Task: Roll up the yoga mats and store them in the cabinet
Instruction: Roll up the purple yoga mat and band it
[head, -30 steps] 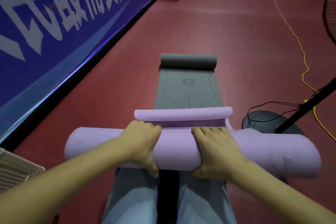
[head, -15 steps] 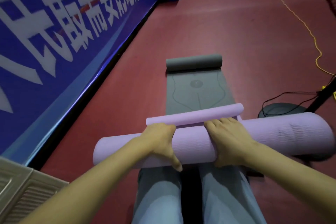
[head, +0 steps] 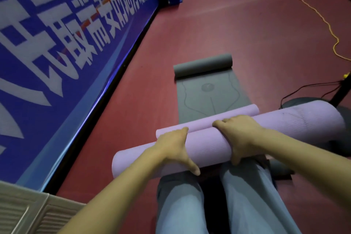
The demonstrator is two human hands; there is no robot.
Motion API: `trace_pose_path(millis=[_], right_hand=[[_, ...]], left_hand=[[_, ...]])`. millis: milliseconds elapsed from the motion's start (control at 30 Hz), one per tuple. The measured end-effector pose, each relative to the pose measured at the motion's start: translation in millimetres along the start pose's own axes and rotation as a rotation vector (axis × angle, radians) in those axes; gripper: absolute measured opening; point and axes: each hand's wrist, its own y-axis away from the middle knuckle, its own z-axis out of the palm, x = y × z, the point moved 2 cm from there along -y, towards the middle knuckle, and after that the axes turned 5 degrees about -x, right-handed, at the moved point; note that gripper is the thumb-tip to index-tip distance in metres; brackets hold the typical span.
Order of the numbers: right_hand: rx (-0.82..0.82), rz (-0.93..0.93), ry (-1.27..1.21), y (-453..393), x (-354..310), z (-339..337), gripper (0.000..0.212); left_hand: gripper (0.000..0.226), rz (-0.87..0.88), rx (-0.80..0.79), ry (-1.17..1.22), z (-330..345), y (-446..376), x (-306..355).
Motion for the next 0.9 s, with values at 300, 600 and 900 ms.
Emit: trace_pose_path(millis=[300,600,900], right_hand=[[0.034,0.003,0.029,-10,0,12,0.1],[-0.107,0.047,-0.097,-41,17,-3,0.097],[0.027,0.03,-0.025,-45,12,23,0.119]], left_hand=[[0.1,0.003,-0.017,-0.097,-6,-21,-13],[0.111,0.019,0.161,-0.015,17,-33,-18],[0.102,0.013,0.08,-0.042,7,-48,-23]])
